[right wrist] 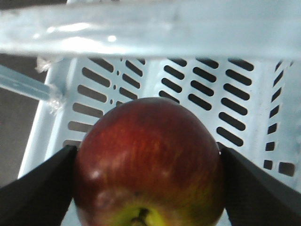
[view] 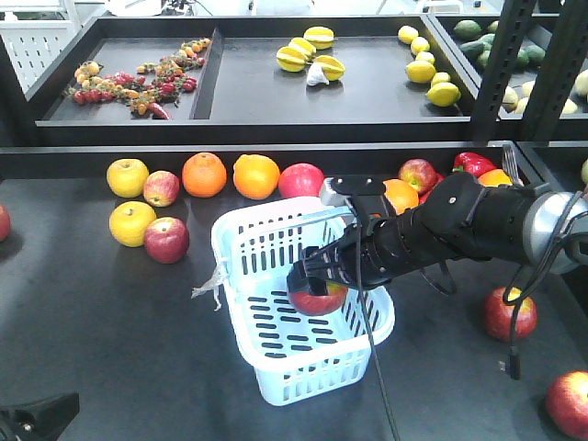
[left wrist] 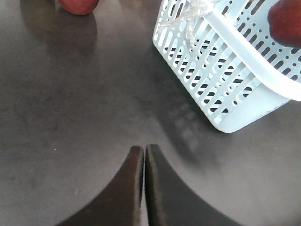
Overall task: Pick three apples into basket with both arms
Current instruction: 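Open the right gripper to drop the apple into the basket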
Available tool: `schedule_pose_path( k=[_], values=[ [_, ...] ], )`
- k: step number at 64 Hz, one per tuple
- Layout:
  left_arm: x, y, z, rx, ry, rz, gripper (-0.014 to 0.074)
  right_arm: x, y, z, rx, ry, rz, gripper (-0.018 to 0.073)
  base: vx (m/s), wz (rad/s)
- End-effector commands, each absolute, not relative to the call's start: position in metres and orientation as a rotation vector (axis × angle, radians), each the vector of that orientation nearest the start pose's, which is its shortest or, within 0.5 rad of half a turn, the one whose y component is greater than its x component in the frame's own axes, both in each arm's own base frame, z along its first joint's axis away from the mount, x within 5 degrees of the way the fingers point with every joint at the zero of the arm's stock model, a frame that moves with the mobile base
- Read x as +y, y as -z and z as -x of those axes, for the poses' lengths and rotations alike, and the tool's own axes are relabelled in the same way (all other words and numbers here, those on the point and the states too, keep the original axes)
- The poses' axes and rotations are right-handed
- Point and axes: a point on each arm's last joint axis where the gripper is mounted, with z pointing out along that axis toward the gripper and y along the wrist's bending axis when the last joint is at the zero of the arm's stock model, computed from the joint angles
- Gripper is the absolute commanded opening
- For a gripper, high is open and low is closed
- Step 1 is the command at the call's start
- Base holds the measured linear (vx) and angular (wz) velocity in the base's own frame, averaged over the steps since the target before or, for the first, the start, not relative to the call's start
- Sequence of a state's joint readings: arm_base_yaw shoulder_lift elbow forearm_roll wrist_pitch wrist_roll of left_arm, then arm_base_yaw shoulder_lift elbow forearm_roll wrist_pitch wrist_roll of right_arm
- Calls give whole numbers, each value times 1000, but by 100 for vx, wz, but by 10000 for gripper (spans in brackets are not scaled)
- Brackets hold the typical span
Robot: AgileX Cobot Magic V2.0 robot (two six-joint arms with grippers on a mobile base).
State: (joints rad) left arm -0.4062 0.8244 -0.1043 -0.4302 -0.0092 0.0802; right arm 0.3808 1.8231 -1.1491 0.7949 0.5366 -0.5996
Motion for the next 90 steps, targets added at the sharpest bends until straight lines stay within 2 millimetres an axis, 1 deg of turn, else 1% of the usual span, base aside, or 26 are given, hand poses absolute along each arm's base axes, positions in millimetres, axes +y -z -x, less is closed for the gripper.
schedule_pose_path(
  k=[1,3,6,11,21,28,30,36,39,43,44,47,48,52,53,56,59,67,74,78,81,82,90],
  values=[
    [-50,-183,-122,2149,426,-30,-8,172,-224,-341,2430,-670,453,635,0,0],
    [-50,-183,-122,2149,426,-30,-8,172,-224,-342,2427,-666,450,673,0,0],
    [-50,-183,-122,2149,426,-30,-8,172,-224,-342,2424,-663,447,706,0,0],
    [-50,-183,-122,2149,426,-30,-8,171,-224,-342,2422,-661,446,729,0,0],
    [-50,-183,-122,2149,426,-30,-8,172,-225,-341,2428,-671,451,711,0,0],
    [-50,-183,-122,2149,426,-30,-8,171,-230,-335,2444,-698,490,668,0,0],
    [-50,-183,-122,2149,426,-30,-8,171,-233,-333,2446,-707,502,649,0,0],
    [-50,-183,-122,2149,426,-30,-8,167,-246,-325,2462,-755,504,548,0,0],
    [-50,-183,-122,2149,426,-30,-8,166,-253,-319,2469,-761,523,465,0,0],
    [-50,-183,-122,2149,426,-30,-8,160,-262,-312,2479,-710,575,344,0,0],
    [-50,-183,-122,2149,426,-30,-8,158,-263,-311,2484,-699,581,293,0,0],
    [-50,-183,-122,2149,426,-30,-8,153,-270,-305,2504,-665,593,185,0,0],
    [-50,-183,-122,2149,426,-30,-8,149,-273,-303,2512,-639,593,131,0,0],
    [-50,-183,-122,2149,426,-30,-8,138,-280,-297,2535,-555,573,-12,0,0],
    [-50,-183,-122,2149,426,-30,-8,135,-281,-296,2539,-539,559,-16,0,0],
    [-50,-183,-122,2149,426,-30,-8,121,-287,-289,2549,-477,494,-13,0,0],
    [-50,-183,-122,2149,426,-30,-8,109,-286,-283,2561,-424,438,-10,0,0],
    [-50,-183,-122,2150,427,-31,-8,67,-284,-262,2559,-250,312,-9,0,0],
    [-50,-183,-122,2150,427,-31,-8,31,-284,-246,2563,-151,168,-9,0,0],
    [-50,-183,-122,2150,427,-31,-8,15,-286,-241,2560,-116,93,-9,0,0],
    [-50,-183,-122,2150,427,-31,-8,-1,-286,-239,2581,-86,17,-8,0,0],
    [-50,-183,-122,2150,427,-31,-8,-3,-286,-238,2586,-82,8,-7,0,0],
    [-50,-183,-122,2150,427,-31,-8,-40,-280,-236,2623,-8,-170,22,0,0]
  ],
)
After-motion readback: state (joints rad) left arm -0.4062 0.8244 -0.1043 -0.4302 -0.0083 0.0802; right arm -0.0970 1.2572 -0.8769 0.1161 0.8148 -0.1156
